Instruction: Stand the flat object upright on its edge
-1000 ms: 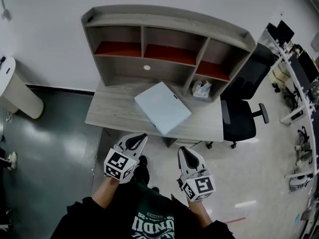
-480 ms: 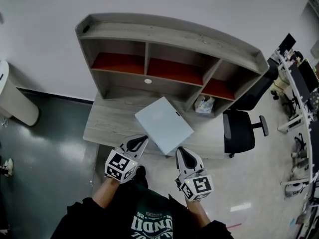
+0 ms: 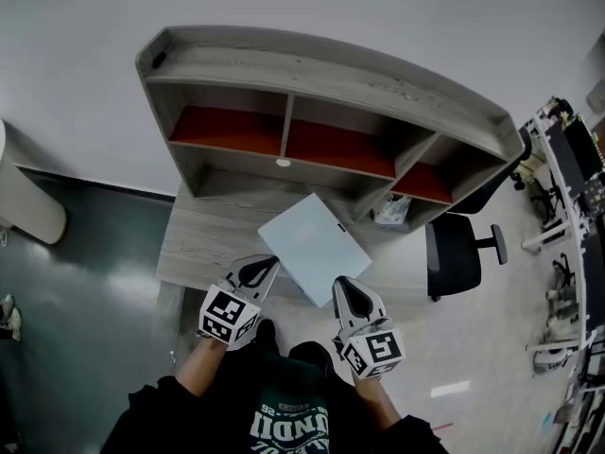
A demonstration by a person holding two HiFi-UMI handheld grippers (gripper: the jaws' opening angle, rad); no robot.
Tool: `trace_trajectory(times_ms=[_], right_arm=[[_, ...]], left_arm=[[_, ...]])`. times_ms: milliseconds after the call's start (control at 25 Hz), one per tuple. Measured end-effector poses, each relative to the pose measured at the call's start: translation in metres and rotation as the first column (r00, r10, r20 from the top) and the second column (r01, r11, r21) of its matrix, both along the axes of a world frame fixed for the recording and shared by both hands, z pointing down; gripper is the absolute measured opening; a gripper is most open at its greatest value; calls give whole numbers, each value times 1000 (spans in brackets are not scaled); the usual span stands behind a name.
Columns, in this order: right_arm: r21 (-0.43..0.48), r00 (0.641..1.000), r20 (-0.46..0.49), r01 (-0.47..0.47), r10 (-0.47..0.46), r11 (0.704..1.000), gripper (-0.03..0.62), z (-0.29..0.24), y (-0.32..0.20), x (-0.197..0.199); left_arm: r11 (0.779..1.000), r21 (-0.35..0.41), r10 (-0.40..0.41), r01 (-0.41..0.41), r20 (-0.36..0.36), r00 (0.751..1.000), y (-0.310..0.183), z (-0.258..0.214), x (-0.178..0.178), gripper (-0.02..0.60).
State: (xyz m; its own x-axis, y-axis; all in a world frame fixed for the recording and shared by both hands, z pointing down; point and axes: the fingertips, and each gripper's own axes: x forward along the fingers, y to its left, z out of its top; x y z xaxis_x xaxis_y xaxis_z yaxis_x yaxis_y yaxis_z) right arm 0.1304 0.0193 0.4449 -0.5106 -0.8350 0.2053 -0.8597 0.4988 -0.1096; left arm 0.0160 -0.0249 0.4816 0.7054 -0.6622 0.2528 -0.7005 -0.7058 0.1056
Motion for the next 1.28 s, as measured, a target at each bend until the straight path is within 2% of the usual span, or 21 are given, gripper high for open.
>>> trace_trajectory(times_ms=[440, 1000, 1120, 1280], right_arm=[[-37, 999, 18, 32, -31, 999, 37, 13, -43, 6], [-50, 989, 22, 149, -148, 988, 37, 19, -105, 30], [-22, 972, -12, 233, -234, 972, 37, 20, -110, 27], [-32, 927, -74, 367, -369, 930, 38, 29, -112, 13]], left_arm=[[999, -39, -33, 34, 11, 999, -37, 13, 5, 15], [987, -71, -143, 145, 23, 989, -78, 21, 24, 16], [983, -82, -166, 166, 16, 986, -83, 24, 29, 17], [974, -98, -201, 202, 25, 979, -86, 30, 28, 17]])
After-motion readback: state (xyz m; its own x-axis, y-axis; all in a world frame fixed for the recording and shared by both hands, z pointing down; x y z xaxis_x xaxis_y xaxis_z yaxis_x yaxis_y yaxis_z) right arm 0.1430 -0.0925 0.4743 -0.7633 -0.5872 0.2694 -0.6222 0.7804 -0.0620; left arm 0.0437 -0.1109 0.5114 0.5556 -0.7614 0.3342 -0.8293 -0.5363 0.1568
